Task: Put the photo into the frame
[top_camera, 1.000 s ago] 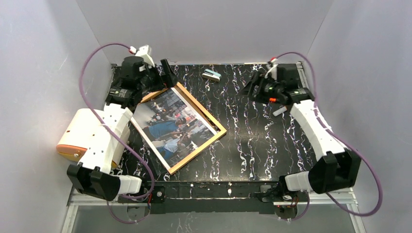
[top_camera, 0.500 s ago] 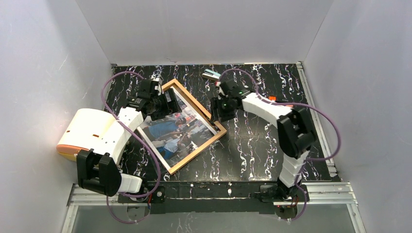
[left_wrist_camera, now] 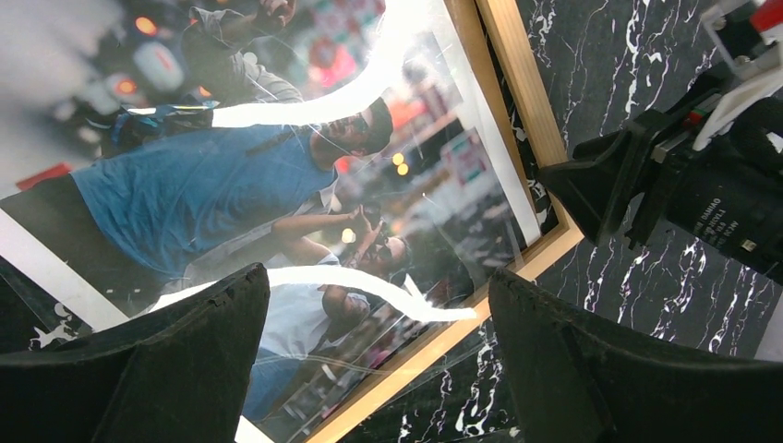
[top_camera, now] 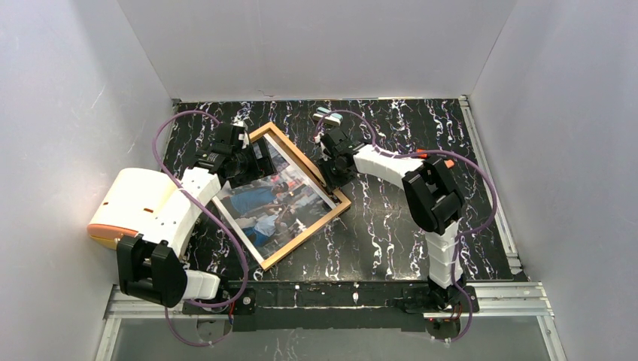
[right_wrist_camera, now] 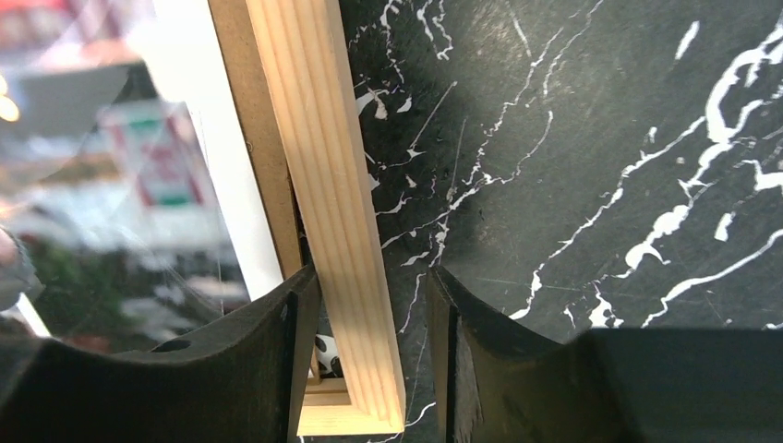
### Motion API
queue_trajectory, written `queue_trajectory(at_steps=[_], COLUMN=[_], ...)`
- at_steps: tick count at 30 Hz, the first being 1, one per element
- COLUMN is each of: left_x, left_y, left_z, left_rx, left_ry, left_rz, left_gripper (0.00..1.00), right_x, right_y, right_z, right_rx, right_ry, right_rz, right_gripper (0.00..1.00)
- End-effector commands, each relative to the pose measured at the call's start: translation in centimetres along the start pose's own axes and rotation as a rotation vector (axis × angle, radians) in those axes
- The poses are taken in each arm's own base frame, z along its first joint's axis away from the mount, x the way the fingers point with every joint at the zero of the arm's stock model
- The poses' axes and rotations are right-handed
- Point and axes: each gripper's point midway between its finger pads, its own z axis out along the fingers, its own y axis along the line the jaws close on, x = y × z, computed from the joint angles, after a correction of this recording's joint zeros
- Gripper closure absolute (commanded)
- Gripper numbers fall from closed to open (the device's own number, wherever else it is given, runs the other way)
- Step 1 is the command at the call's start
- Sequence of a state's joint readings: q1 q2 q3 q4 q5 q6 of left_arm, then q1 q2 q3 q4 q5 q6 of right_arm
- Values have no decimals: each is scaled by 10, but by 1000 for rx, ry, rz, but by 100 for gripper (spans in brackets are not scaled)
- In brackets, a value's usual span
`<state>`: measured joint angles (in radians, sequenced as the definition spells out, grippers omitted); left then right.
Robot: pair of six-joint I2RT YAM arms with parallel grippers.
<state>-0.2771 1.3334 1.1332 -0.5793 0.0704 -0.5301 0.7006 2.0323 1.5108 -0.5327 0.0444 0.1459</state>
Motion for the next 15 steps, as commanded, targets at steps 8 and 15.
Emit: queue_trajectory(at_steps=[8,15], left_x=[-10,-15], left_y=[-3,0], left_z=[-4,-3], left_rx=[-15,-41], left_ry=[-10,-31], left_rz=[3,-8], left_gripper=[13,13], right_x=[-5,-33], right_y=[6,-1], right_z=[18,-18], right_rx=[-43,25], right_ry=[-17,-153], right_rz=[-91,-123], right_gripper=[63,93])
